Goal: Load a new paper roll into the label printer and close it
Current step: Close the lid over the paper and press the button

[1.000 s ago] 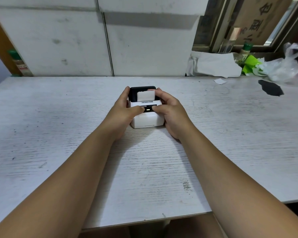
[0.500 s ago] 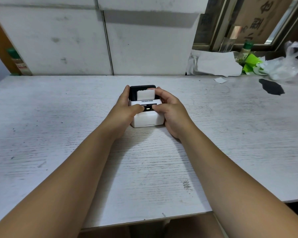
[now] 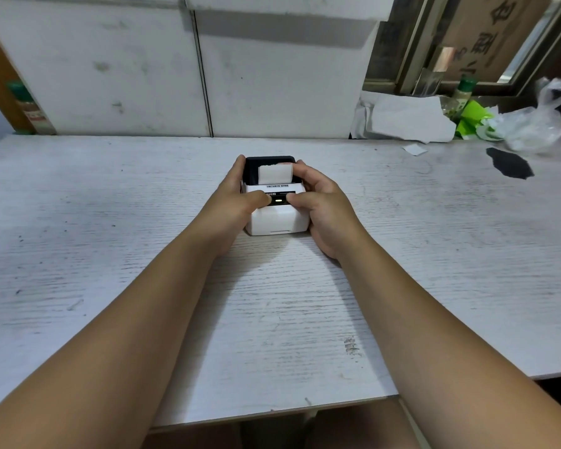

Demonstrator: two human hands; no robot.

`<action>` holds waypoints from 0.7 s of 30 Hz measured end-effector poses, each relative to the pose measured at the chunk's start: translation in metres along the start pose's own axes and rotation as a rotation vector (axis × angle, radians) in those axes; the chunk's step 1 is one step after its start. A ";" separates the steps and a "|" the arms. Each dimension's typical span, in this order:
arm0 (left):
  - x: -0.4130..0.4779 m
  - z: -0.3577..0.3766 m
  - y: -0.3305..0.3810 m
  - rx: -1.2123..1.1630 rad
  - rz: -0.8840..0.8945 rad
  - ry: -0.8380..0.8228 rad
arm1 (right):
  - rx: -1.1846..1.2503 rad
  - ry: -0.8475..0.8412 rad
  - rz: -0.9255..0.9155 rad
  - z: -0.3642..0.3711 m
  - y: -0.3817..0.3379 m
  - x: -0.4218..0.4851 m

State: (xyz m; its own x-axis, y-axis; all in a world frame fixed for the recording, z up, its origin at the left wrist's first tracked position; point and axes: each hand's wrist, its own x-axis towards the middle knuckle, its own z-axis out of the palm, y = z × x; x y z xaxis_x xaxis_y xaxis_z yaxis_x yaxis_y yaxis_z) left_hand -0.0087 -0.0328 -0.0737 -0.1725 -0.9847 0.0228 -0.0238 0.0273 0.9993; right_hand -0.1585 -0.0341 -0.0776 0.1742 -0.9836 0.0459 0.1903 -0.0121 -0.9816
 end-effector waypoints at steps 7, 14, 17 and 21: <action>-0.002 0.002 0.001 -0.048 -0.010 -0.010 | 0.014 -0.005 -0.004 -0.001 -0.003 -0.001; -0.002 0.002 0.000 -0.018 0.014 -0.013 | -0.010 -0.001 -0.015 -0.001 -0.003 -0.001; -0.003 0.002 -0.001 -0.007 0.015 -0.008 | 0.019 0.024 0.012 0.001 -0.003 0.001; -0.003 0.002 -0.001 -0.006 0.014 -0.002 | 0.042 0.029 0.027 0.000 -0.004 0.001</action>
State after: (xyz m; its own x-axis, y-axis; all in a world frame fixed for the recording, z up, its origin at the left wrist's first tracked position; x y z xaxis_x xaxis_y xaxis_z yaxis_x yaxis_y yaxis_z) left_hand -0.0101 -0.0299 -0.0748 -0.1750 -0.9839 0.0365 -0.0152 0.0397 0.9991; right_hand -0.1592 -0.0346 -0.0735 0.1517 -0.9883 0.0135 0.2260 0.0214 -0.9739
